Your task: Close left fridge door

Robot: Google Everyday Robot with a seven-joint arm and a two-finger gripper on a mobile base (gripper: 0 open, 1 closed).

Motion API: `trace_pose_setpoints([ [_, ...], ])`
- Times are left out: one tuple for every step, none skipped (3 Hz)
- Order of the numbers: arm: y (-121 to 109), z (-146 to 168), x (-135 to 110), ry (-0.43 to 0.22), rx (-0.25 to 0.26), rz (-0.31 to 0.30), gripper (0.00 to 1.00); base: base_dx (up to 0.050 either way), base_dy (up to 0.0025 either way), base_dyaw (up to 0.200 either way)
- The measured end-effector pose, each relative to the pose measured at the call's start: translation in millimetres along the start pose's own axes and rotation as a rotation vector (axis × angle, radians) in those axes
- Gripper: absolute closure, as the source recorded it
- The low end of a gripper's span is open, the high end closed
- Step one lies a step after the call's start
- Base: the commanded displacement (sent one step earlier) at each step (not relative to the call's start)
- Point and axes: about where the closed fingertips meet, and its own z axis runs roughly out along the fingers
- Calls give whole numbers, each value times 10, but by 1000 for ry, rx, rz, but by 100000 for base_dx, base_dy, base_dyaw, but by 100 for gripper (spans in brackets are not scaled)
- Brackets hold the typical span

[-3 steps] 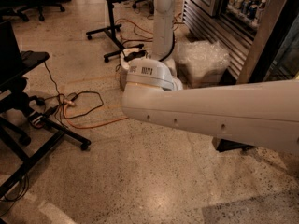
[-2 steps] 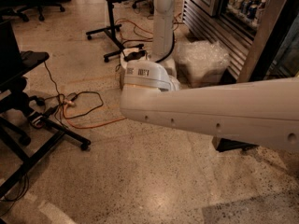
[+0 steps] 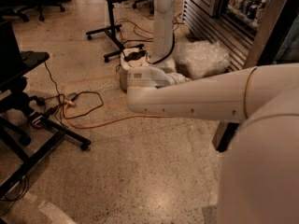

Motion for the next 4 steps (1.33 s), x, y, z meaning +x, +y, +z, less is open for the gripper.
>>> trace_pose_setpoints([
  [-93, 530, 253, 175, 47, 4, 100, 0, 0, 0],
  [-93, 527, 251, 174, 47, 4, 100, 0, 0, 0],
  [-78, 764, 179, 201, 36, -5, 100, 0, 0, 0],
  [-149, 1171, 145, 292, 54, 1, 100, 0, 0, 0],
])
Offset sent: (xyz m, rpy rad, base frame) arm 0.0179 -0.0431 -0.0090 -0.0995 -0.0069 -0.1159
